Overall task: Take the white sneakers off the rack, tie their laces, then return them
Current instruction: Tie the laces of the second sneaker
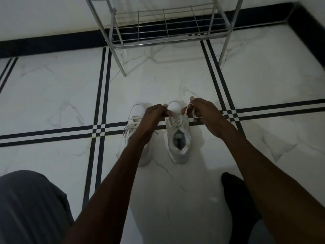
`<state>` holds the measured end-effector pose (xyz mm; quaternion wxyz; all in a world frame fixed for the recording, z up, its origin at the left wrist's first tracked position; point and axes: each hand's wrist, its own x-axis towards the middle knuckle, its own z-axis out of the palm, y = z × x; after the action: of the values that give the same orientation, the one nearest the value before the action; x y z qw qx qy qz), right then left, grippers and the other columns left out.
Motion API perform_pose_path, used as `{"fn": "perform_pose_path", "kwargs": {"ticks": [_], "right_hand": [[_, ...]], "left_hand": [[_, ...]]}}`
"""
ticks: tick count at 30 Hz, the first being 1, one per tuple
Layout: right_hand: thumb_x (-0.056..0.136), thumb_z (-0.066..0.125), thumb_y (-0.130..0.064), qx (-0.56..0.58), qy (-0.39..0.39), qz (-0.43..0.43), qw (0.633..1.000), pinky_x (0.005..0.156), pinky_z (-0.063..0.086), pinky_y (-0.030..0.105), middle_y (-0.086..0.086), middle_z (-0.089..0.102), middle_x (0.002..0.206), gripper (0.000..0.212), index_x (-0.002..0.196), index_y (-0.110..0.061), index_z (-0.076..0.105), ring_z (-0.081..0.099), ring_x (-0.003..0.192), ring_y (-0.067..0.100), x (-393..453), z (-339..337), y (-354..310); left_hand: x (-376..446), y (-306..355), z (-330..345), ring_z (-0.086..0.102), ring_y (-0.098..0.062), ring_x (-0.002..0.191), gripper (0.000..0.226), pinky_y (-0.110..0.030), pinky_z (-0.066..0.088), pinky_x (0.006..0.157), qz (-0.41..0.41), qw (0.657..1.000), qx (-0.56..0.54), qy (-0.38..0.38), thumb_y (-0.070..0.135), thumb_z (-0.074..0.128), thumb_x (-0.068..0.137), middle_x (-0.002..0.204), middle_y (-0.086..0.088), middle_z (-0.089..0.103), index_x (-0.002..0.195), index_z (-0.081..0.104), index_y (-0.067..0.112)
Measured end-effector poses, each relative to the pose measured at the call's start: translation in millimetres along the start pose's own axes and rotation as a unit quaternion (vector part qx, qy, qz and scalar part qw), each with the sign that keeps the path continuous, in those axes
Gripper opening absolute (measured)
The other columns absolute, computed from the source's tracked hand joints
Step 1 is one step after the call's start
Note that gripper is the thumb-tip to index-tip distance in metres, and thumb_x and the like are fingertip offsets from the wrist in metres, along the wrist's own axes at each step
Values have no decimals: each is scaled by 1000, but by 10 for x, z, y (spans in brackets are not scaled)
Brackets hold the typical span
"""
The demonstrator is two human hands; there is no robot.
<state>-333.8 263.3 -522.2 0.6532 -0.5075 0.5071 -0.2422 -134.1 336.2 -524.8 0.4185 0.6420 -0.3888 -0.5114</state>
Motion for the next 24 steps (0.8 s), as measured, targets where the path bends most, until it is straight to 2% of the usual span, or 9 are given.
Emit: {"fn": "perform_pose_path", "kwargs": {"ticks": [3,7,8,11,13,16,19,22,24], "right_hand": [[101,52,-42,15,-11,-8,1000,65,41,32,6,76,100,34,108,-12,66,70,86,18,-4,82,35],[103,53,-25,-16,-23,-39,999,70,45,36,3,68,93,24,122,-25,67,62,82,15,44,89,141],[103,52,-21,-27,-24,-43,998,71,46,37,3,66,92,26,124,-25,68,60,79,14,51,92,157],[104,50,-17,-62,-18,-41,997,72,45,36,0,65,90,29,126,-22,68,57,75,10,71,115,174],[104,48,-16,-62,-9,-20,998,73,45,37,0,66,91,30,129,-19,65,57,76,12,94,134,149],[104,47,-15,-52,-9,0,999,69,46,34,1,68,91,30,128,-19,64,58,78,13,113,141,112],[101,53,-15,-57,12,-2,998,68,47,35,2,73,89,27,121,-22,70,60,74,11,116,161,96],[93,62,-11,-36,63,16,997,67,48,38,6,78,87,20,113,-16,65,65,70,15,139,190,97],[85,72,-14,-25,84,34,996,65,49,37,12,78,91,28,111,-12,62,67,71,16,148,213,103]], "left_hand": [[38,-67,130,76,-26,98,34,-40,56,89,-7,998,-65,12,36,46,107,94,-7,79,92,62,10],[97,-229,211,66,-18,82,32,-42,51,80,26,999,-26,18,45,46,105,79,3,67,96,64,21],[98,-255,223,65,-16,81,31,-40,50,78,37,999,-8,13,44,45,106,79,4,66,99,66,22],[74,-282,243,62,-12,78,25,-19,48,70,76,996,40,-1,30,45,110,79,9,64,115,65,17],[78,-283,239,61,-12,77,24,-16,46,67,109,991,80,-10,22,44,110,80,4,63,121,64,15],[118,-293,213,66,-18,79,24,-33,54,73,114,987,112,-18,18,44,108,82,-2,66,122,63,19],[144,-302,196,74,-30,83,17,-54,62,84,103,990,95,-10,19,50,106,80,-2,72,115,64,18],[145,-294,202,74,-40,81,15,-58,62,78,108,992,52,30,23,60,103,77,-12,75,105,66,8],[145,-291,216,75,-38,79,20,-56,63,76,106,992,42,46,27,65,101,77,-14,75,101,68,7]]}}
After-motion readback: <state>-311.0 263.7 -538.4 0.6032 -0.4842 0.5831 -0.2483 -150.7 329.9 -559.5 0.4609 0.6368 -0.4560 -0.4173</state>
